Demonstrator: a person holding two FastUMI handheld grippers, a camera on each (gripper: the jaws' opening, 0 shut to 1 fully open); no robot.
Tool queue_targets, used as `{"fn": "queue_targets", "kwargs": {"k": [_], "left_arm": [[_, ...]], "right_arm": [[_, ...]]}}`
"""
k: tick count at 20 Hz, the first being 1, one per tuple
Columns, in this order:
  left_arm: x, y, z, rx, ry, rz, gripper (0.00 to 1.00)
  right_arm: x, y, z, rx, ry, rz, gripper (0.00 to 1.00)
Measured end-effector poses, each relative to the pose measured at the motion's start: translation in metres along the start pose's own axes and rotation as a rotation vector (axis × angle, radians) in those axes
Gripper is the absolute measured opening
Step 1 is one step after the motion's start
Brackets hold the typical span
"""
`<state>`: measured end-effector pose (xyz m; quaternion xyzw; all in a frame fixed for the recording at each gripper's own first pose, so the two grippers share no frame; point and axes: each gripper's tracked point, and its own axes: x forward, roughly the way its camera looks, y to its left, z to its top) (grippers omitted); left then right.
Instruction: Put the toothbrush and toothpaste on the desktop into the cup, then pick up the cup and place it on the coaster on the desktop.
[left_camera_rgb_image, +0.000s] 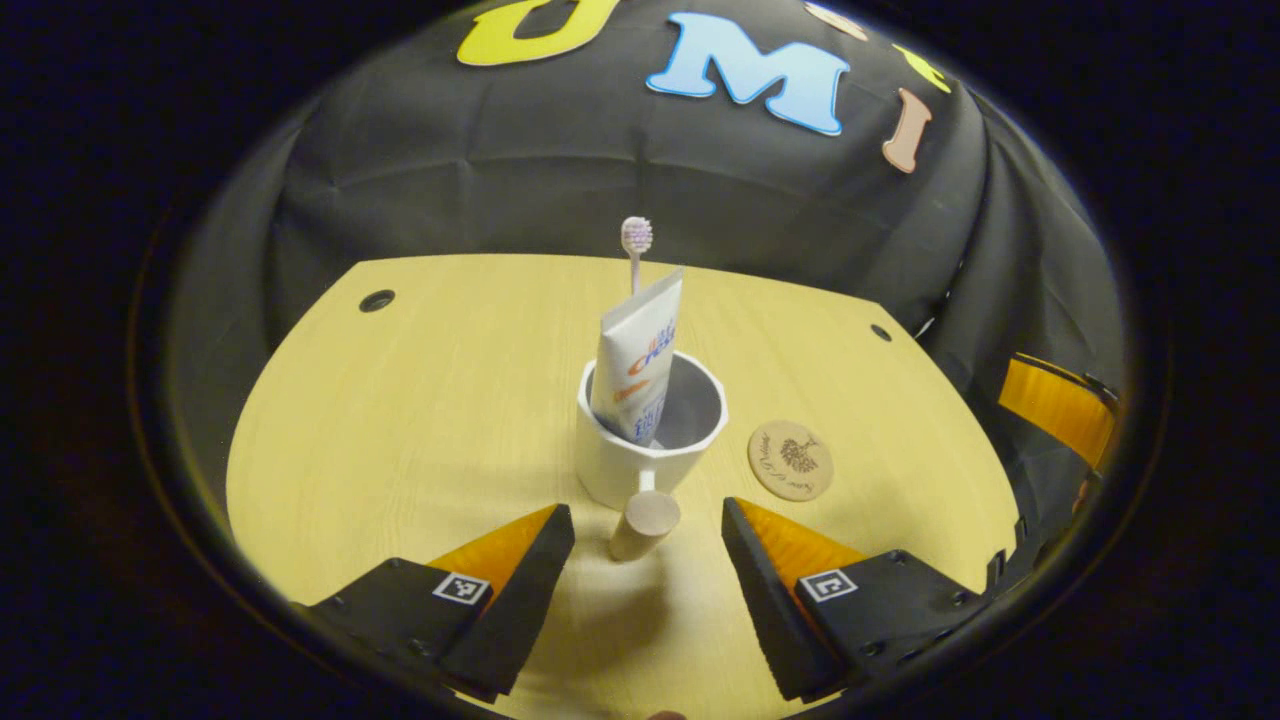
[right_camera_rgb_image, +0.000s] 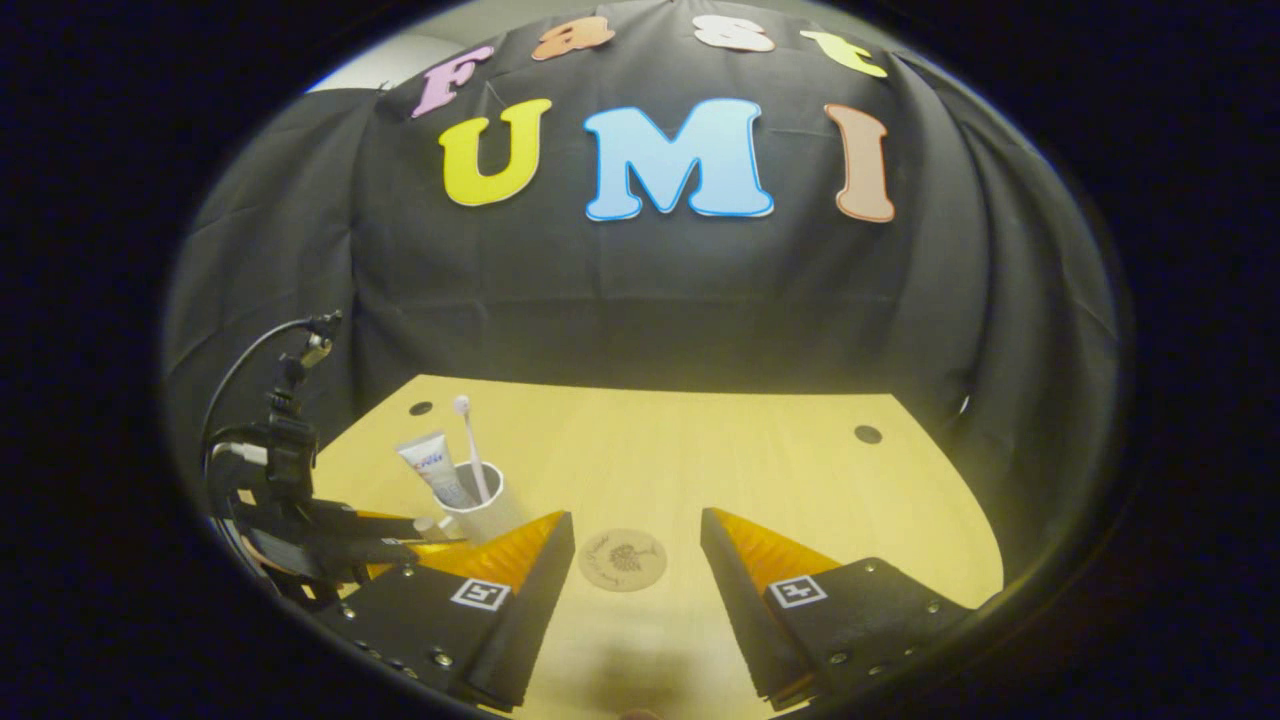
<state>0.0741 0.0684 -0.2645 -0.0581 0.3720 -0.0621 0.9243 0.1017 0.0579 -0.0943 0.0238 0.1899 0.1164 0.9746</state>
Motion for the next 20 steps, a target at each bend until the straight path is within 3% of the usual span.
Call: {"fn": "queue_targets", "kwargs": {"k": [10,13,14,15,16,17,19,20], "left_arm": [[0.039,0.011,-0.012,0.054,0.157,0.028,0.96],[0.045,0.013,-0.015,0.071,0.176,0.046,0.87],[0.045,0.014,-0.016,0.07,0.185,0.05,0.76],[0.048,0.013,-0.017,0.065,0.193,0.05,0.76],[0.048,0.01,-0.02,0.057,0.201,0.045,0.68],[0.048,0.01,-0.023,0.056,0.212,0.056,0.67],[0.047,0.011,-0.024,0.046,0.223,0.073,0.36],[0.051,0.012,-0.026,0.047,0.223,0.072,0.35]], "right_arm": [[0.025,-0.037,-0.021,0.105,0.072,-0.029,0.8],[0.029,-0.045,-0.026,0.148,0.086,-0.04,0.8],[0.03,-0.047,-0.028,0.146,0.089,-0.044,0.79],[0.03,-0.047,-0.028,0.135,0.087,-0.048,0.79],[0.03,-0.047,-0.029,0.125,0.089,-0.049,0.79],[0.03,-0.045,-0.029,0.12,0.091,-0.042,0.79],[0.03,-0.042,-0.03,0.114,0.096,-0.033,0.8],[0.029,-0.043,-0.031,0.111,0.098,-0.033,0.8]]}}
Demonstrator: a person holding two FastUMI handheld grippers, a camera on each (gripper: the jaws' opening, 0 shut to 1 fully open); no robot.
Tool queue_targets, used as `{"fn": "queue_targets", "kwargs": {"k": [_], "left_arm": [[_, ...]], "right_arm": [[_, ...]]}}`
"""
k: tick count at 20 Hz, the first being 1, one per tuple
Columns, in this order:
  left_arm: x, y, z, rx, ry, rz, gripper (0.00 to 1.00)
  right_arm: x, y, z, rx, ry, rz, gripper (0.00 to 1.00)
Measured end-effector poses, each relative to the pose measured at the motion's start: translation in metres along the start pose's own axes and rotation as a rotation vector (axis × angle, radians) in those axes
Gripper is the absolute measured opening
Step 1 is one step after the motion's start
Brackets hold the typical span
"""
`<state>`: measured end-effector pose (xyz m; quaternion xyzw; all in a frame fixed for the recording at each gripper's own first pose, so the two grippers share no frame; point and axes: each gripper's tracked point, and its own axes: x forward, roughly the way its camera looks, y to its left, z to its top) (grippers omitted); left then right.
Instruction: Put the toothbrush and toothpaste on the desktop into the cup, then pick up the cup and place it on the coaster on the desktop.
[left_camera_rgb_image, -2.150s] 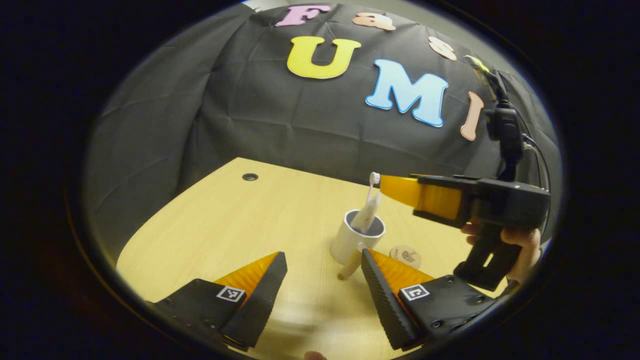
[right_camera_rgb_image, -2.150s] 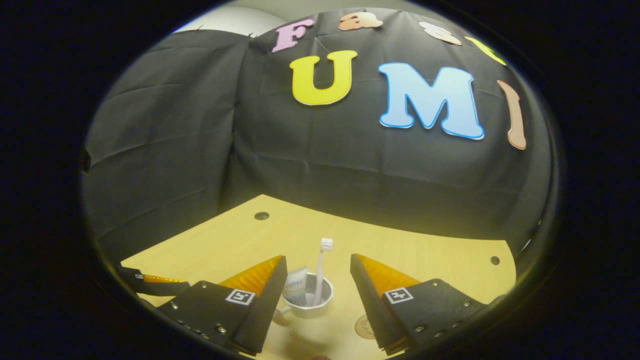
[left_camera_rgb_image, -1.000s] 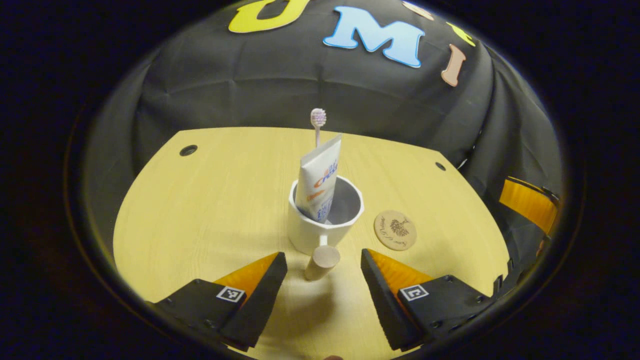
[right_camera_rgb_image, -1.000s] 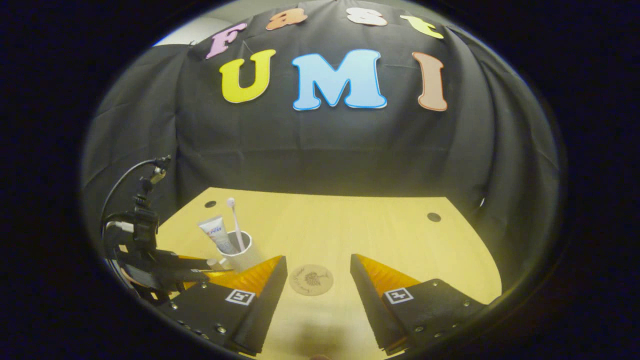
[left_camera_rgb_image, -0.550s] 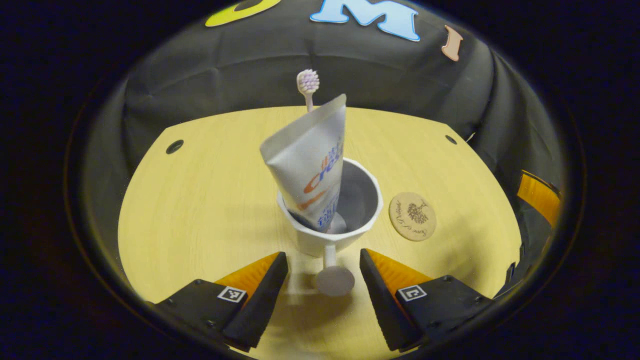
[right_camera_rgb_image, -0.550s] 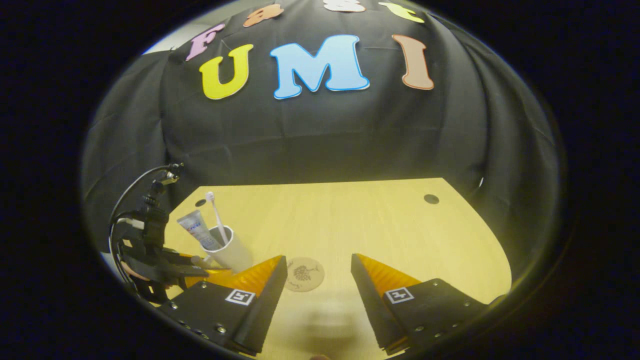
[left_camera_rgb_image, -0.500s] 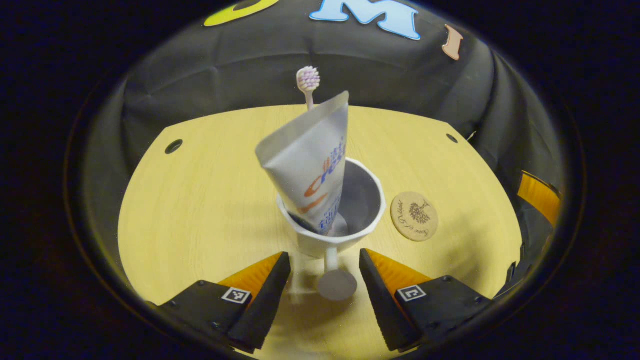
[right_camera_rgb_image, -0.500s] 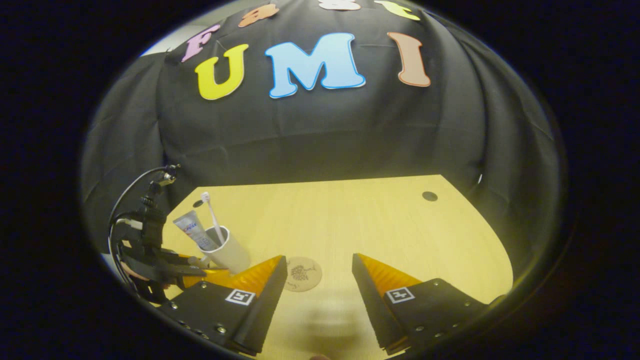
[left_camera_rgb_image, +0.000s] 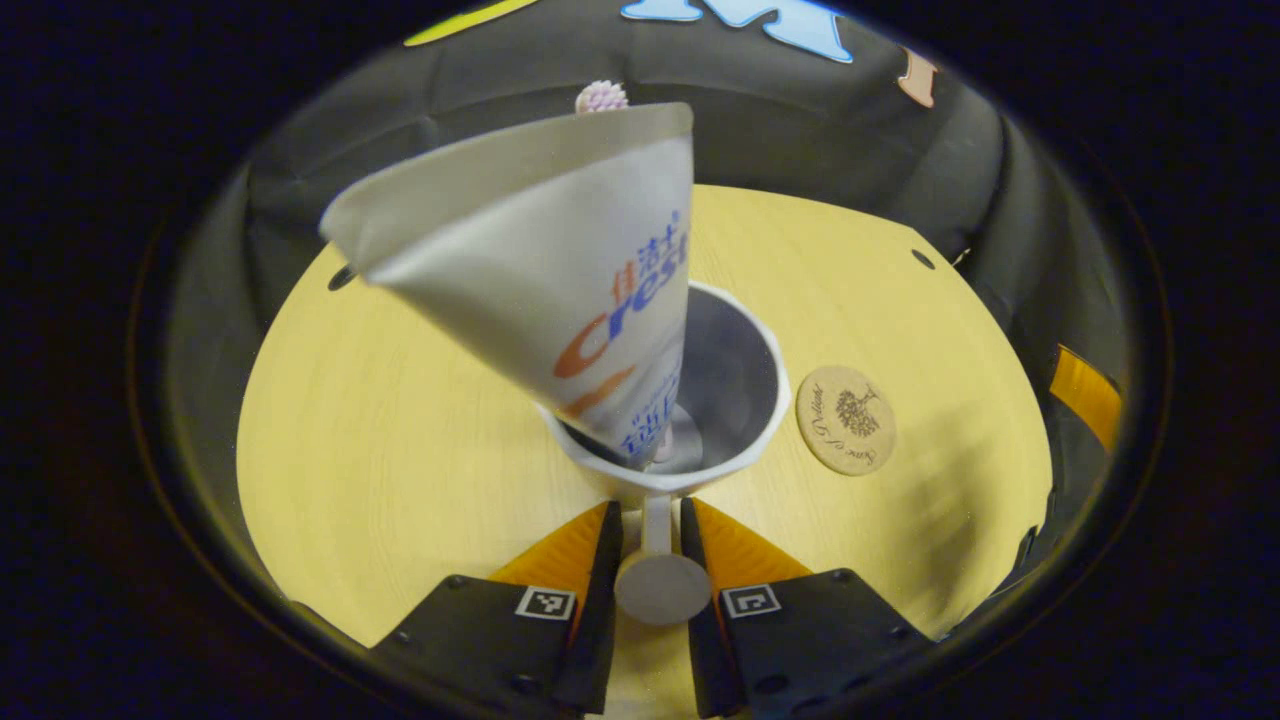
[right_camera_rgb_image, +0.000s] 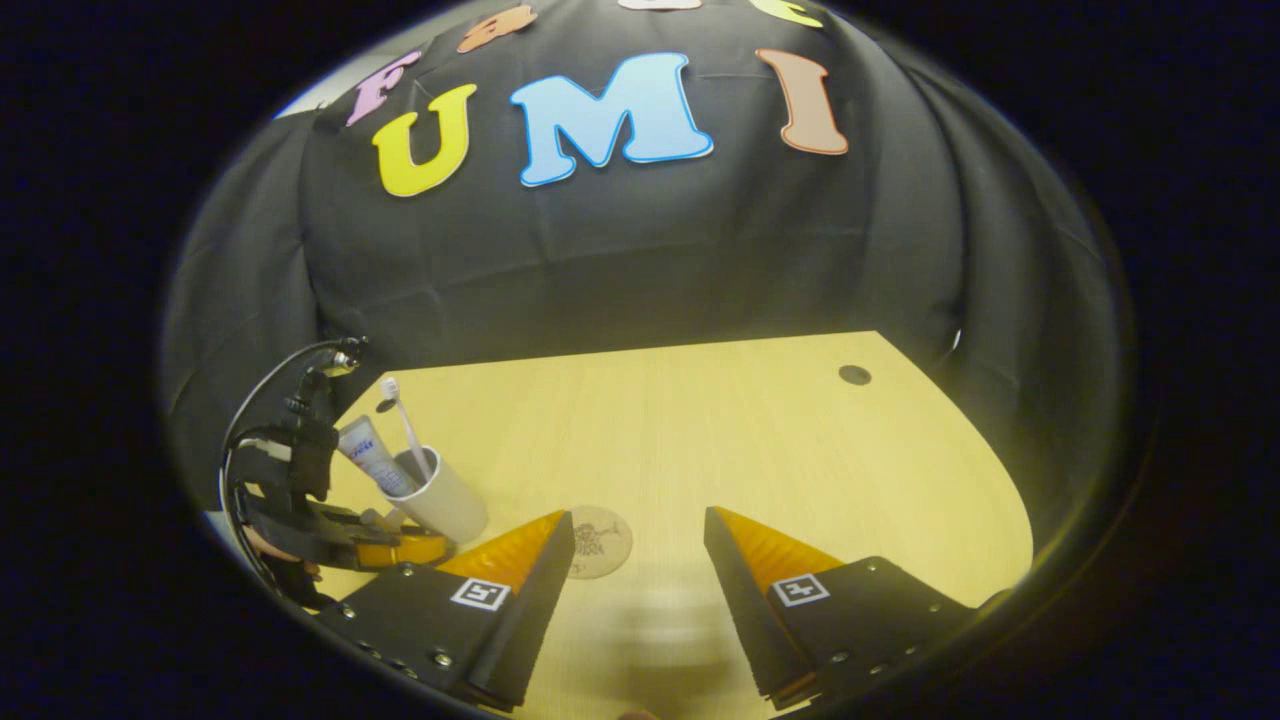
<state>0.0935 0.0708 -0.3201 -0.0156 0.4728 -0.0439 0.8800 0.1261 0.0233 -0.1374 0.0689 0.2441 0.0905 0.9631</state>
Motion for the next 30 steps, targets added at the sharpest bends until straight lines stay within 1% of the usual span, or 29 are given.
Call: {"fn": "queue_targets", "kwargs": {"k": [1,2,3,4,5,6,7,8,9,11,12,13,15,16,18,19,20,25,30], "left_arm": [[0.0,0.002,-0.001,0.007,-0.003,0.019,0.33],[0.002,0.002,-0.001,0.015,-0.002,0.025,0.35],[0.0,0.003,0.001,0.019,-0.008,0.035,0.41],[0.001,0.002,0.002,0.021,-0.014,0.036,0.32],[0.001,0.003,0.002,0.026,-0.02,0.04,0.38],[0.001,0.003,0.002,0.026,-0.028,0.046,0.31],[0.001,0.002,0.003,0.025,-0.036,0.047,0.37],[-0.001,0.0,0.004,0.029,-0.038,0.047,0.32],[-0.003,-0.002,0.004,0.034,-0.04,0.043,0.32],[-0.009,-0.012,0.008,0.052,-0.052,0.027,0.32],[-0.012,-0.018,0.011,0.065,-0.059,0.015,0.38],[-0.013,-0.026,0.013,0.081,-0.065,0.001,0.32],[-0.014,-0.045,0.014,0.109,-0.071,-0.032,0.31],[-0.013,-0.055,0.015,0.121,-0.071,-0.049,0.38],[-0.01,-0.077,0.016,0.138,-0.068,-0.081,0.38],[-0.004,-0.085,0.017,0.145,-0.065,-0.097,0.25],[0.0,-0.093,0.016,0.152,-0.061,-0.111,0.37],[0.016,-0.125,0.02,0.191,-0.049,-0.154,0.38],[0.022,-0.144,0.016,0.205,-0.023,-0.154,0.37]], "right_arm": [[-0.001,-0.001,0.001,-0.001,0.001,-0.001,0.8],[-0.001,-0.002,-0.001,0.001,0.003,-0.002,0.8],[-0.002,-0.003,0.0,0.008,0.004,-0.001,0.8],[-0.002,-0.004,-0.001,0.015,0.006,-0.002,0.8],[-0.003,-0.005,0.0,0.024,0.006,-0.003,0.8],[-0.004,-0.007,-0.001,0.03,0.006,-0.006,0.8],[-0.006,-0.008,-0.001,0.032,0.004,-0.01,0.8],[-0.007,-0.01,-0.001,0.029,0.003,-0.015,0.8],[-0.008,-0.012,-0.001,0.026,0.001,-0.018,0.8],[-0.012,-0.013,-0.001,0.021,-0.001,-0.023,0.8],[-0.013,-0.013,-0.002,0.021,-0.002,-0.024,0.8],[-0.015,-0.013,-0.001,0.023,-0.003,-0.024,0.8],[-0.019,-0.013,-0.001,0.025,-0.007,-0.021,0.8],[-0.021,-0.013,-0.001,0.024,-0.008,-0.021,0.8],[-0.025,-0.017,0.0,0.022,-0.014,-0.025,0.8],[-0.028,-0.019,0.0,0.021,-0.016,-0.028,0.8],[-0.03,-0.023,-0.001,0.021,-0.016,-0.033,0.8],[-0.04,-0.044,-0.01,0.044,-0.006,-0.061,0.8],[-0.047,-0.064,-0.018,0.068,0.011,-0.087,0.8]]}}
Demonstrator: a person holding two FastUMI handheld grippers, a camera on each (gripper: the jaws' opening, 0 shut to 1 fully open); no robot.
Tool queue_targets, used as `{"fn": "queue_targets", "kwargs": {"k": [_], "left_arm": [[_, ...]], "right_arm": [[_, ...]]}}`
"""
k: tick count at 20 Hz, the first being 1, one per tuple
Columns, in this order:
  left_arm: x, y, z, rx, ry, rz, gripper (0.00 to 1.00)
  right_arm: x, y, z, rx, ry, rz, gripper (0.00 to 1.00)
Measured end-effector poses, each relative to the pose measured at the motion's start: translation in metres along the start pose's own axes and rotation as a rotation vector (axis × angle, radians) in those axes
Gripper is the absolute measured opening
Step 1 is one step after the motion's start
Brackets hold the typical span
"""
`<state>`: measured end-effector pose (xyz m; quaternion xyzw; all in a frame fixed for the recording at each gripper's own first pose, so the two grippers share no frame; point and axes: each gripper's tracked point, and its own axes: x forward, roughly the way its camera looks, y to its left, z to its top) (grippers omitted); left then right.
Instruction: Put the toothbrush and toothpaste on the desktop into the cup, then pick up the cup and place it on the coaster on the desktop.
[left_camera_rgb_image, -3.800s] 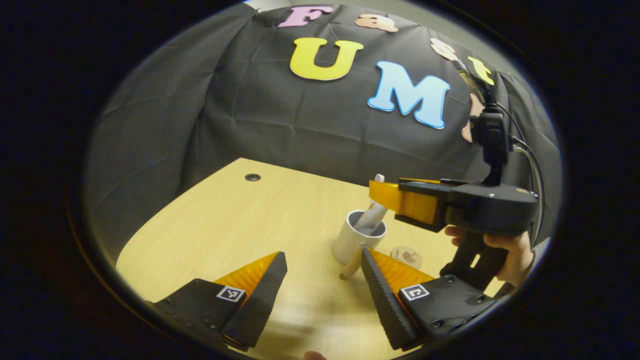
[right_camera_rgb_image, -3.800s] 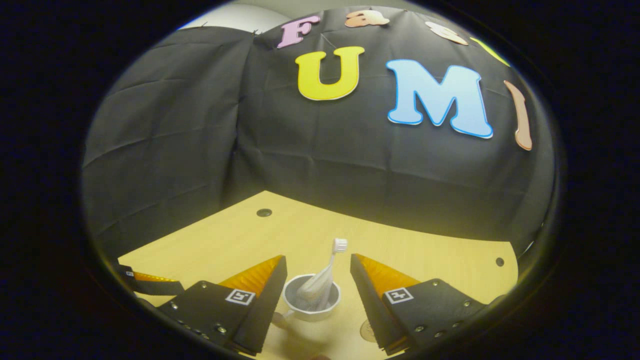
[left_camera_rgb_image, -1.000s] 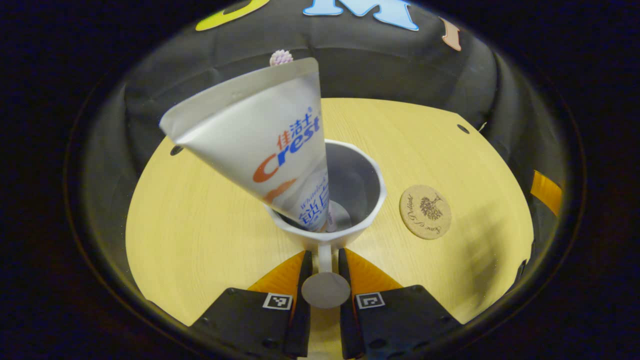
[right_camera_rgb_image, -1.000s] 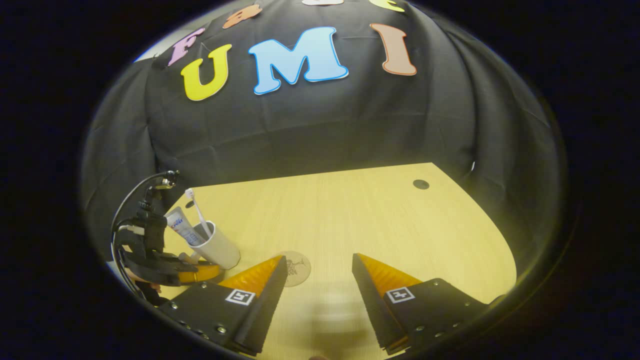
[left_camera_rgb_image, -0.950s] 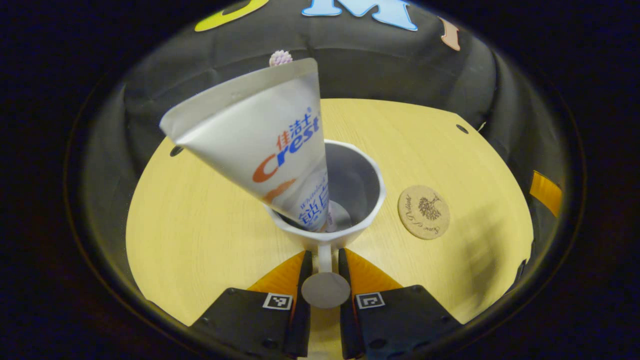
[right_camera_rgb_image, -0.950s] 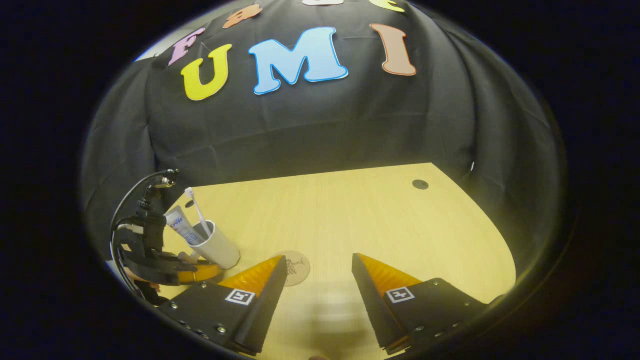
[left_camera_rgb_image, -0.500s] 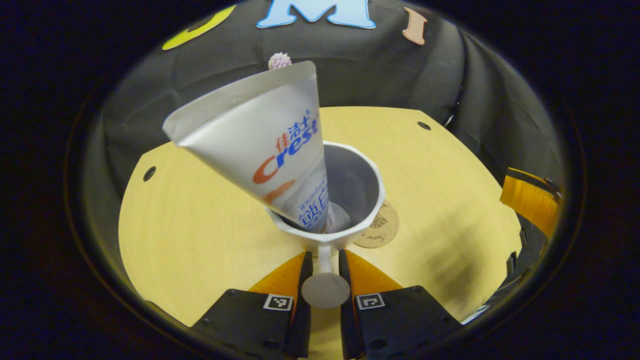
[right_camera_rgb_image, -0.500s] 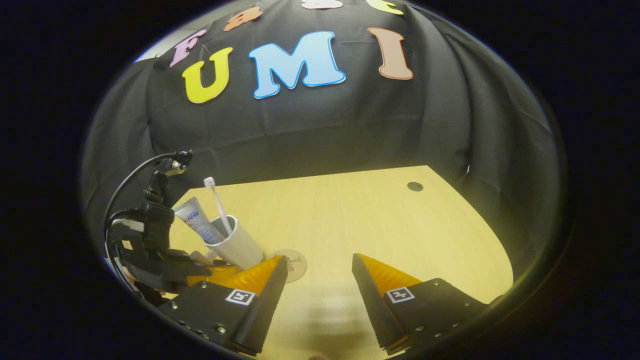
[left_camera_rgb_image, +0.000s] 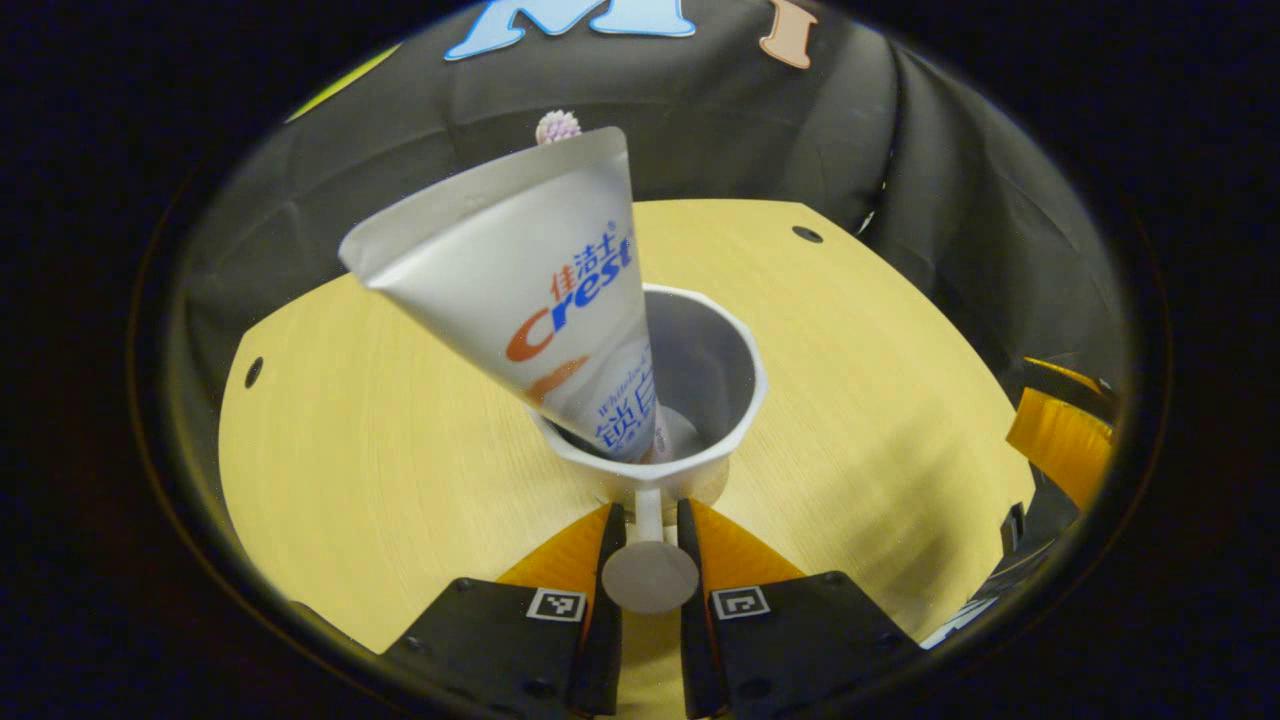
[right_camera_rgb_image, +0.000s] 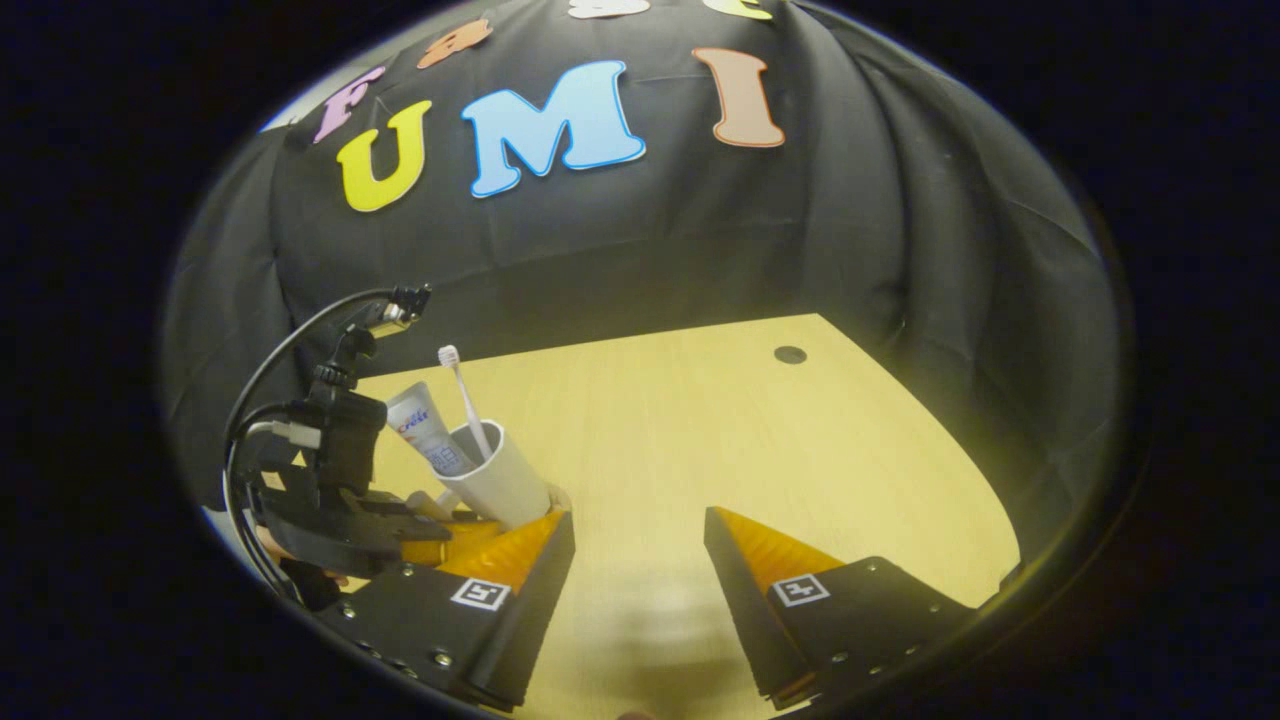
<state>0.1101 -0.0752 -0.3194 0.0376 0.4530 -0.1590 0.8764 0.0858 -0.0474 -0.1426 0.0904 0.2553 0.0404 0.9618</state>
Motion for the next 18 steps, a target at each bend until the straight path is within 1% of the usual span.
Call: {"fn": "queue_targets", "kwargs": {"k": [2,3,6,10,11,12,15,18], "left_arm": [[0.005,0.0,-0.002,0.006,0.014,0.006,0.37],[0.007,0.0,-0.001,0.018,0.011,0.013,0.31],[0.011,-0.002,-0.003,0.048,0.027,0.035,0.31],[0.019,-0.004,-0.003,0.04,0.041,0.066,0.31],[0.022,-0.006,-0.003,0.044,0.034,0.063,0.32],[0.021,-0.008,-0.005,0.042,0.04,0.063,0.27],[0.013,-0.019,-0.009,0.02,0.031,0.052,0.51],[-0.009,-0.024,-0.005,0.009,-0.032,0.07,0.76]], "right_arm": [[0.0,-0.006,-0.002,0.009,0.006,-0.005,0.8],[-0.001,-0.008,-0.002,0.016,0.006,-0.006,0.8],[-0.004,-0.011,-0.003,0.024,0.006,-0.004,0.8],[-0.006,-0.014,-0.007,0.035,0.015,0.004,0.8],[-0.007,-0.015,-0.007,0.037,0.014,0.007,0.8],[-0.008,-0.015,-0.006,0.036,0.012,0.008,0.8],[-0.014,-0.015,-0.003,0.021,0.001,0.019,0.8],[-0.02,-0.017,0.0,-0.009,-0.013,0.035,0.79]]}}
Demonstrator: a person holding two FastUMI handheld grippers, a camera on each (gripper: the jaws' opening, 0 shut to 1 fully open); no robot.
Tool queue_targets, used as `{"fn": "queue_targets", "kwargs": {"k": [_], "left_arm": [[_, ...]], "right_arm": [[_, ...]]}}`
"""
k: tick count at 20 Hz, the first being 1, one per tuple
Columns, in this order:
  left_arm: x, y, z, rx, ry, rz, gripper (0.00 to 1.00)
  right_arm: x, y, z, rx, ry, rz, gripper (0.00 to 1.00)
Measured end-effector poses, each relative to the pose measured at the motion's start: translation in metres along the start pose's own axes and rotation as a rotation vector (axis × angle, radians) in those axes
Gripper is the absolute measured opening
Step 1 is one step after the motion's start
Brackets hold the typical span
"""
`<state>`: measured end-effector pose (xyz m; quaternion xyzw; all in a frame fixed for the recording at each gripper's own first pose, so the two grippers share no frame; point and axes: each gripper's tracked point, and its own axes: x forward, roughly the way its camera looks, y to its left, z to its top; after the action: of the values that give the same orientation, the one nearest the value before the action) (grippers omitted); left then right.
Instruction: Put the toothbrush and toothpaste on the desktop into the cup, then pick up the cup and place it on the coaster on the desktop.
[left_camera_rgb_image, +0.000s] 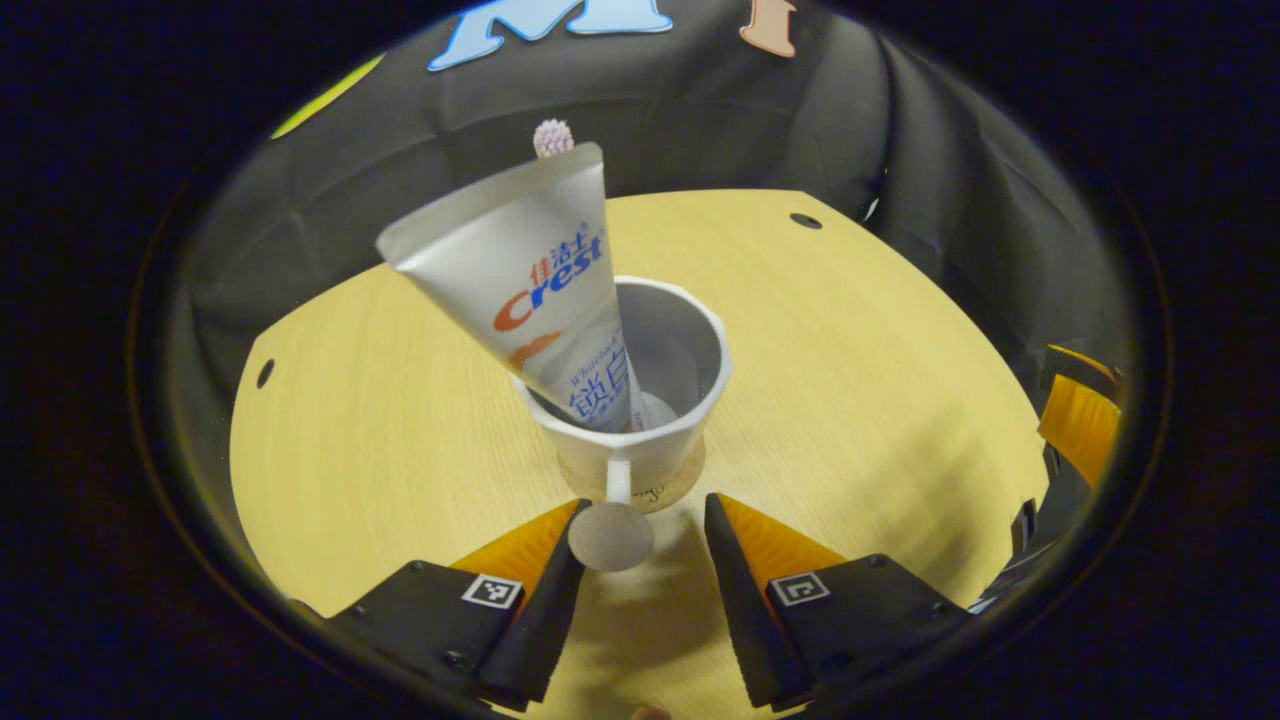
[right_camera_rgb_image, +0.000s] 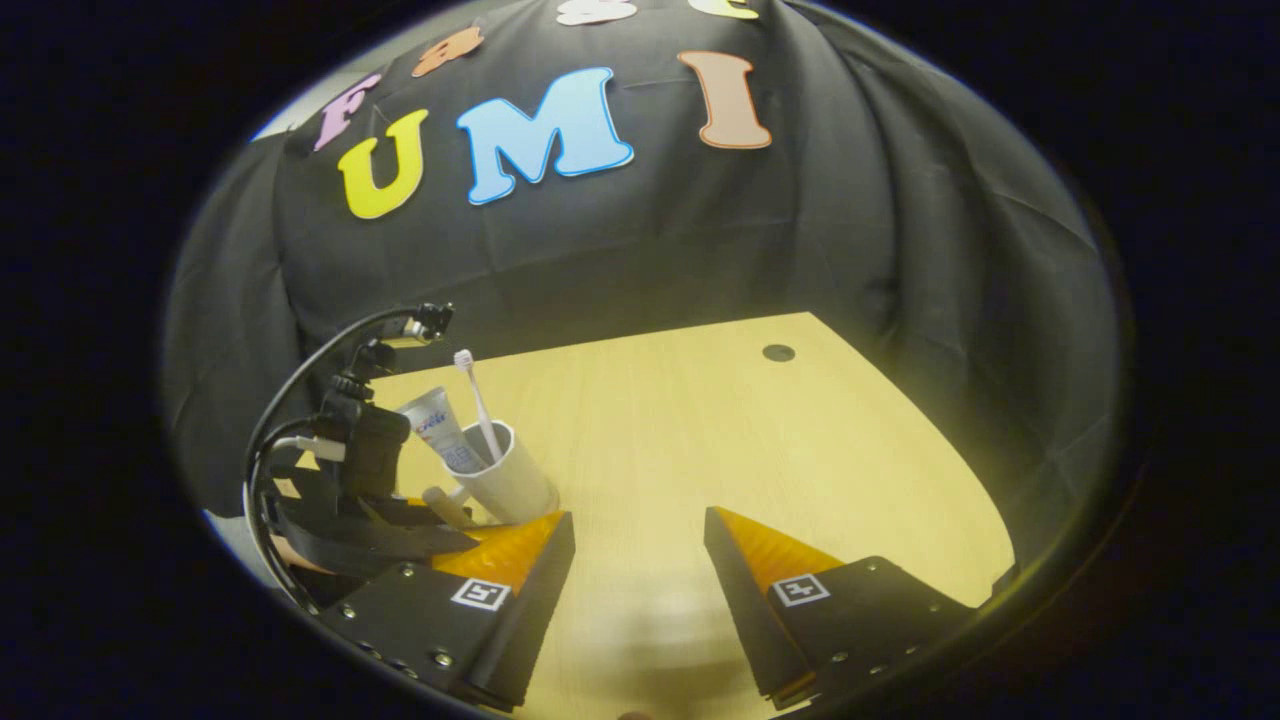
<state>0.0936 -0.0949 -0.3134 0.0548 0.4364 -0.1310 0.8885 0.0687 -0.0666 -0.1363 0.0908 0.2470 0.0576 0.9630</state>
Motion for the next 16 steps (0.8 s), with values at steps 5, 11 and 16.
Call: {"fn": "queue_targets", "kwargs": {"k": [5,11,16], "left_arm": [[-0.05,0.002,0.016,-0.044,-0.193,0.077,1.0],[-0.147,0.017,0.042,-0.108,-0.494,0.157,0.96],[-0.221,0.025,0.055,-0.097,-0.722,0.2,1.0]], "right_arm": [[-0.01,0.012,0.011,-0.05,-0.036,0.054,0.8],[-0.035,0.037,0.039,-0.105,-0.148,0.091,0.79],[-0.059,0.062,0.06,-0.132,-0.26,0.105,0.79]]}}
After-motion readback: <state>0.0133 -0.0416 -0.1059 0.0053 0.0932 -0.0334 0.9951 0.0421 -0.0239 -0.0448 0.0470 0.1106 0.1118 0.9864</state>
